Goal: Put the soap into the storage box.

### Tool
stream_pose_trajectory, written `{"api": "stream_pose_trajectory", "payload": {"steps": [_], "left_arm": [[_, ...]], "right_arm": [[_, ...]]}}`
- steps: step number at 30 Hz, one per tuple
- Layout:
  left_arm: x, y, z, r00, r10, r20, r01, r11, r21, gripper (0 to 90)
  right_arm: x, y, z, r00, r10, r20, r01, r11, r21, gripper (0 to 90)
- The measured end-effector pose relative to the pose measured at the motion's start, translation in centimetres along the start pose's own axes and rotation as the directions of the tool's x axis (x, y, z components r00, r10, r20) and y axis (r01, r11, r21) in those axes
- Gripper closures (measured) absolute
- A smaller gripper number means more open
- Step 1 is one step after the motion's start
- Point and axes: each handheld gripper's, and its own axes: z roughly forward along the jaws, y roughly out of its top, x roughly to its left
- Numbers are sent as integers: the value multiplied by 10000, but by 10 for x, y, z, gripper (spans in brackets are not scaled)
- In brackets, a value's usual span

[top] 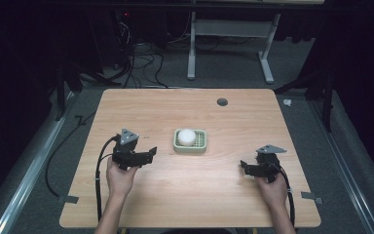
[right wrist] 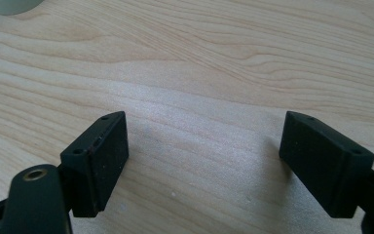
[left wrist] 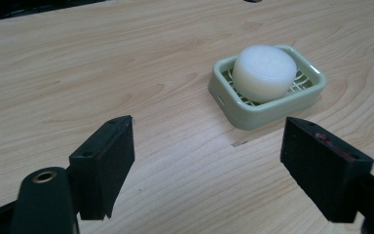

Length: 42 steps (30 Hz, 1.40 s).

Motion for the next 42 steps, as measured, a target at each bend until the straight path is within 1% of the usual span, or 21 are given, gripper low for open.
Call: {"api": "stream_pose_trajectory", "payload": {"steps": [6, 8, 12, 18, 23, 34, 38, 42], "left_arm": [[3, -6, -2, 9999, -139, -60, 140, 9999, 10, 209], [4, -9, -2, 9999, -148, -71, 149, 9999, 85, 209], [6, -15, 0, 9991, -427, 80, 427, 9990, 112, 208], [8, -23, 1, 9982, -592, 97, 589, 9980, 220, 208], [7, -28, 2, 9984, -567, 44, 565, 9976, 400, 207], [7, -45, 11, 9968, -795, -23, 795, 9939, 765, 207], [5, -50, 17, 9976, -682, -120, 690, 9924, 1022, 206], [4, -54, 22, 9976, -664, -191, 682, 9913, 1122, 206]], "right_arm": [[0, 0, 0, 10000, 1, -7, -1, 10000, -2, 190], [0, 0, 0, 10000, -1, 2, 1, 10000, 0, 189], [0, 0, 0, 10000, 1, 5, -1, 10000, 3, 190], [0, 0, 0, 10000, 3, 5, -3, 10000, 2, 190], [0, 0, 0, 10000, 2, 9, -2, 10000, 2, 190], [0, 0, 0, 10000, -5, 9, 5, 10000, 2, 190], [0, 0, 0, 10000, -2, 6, 2, 10000, 1, 190], [0, 0, 0, 10000, 0, 11, 0, 10000, 3, 190]]}}
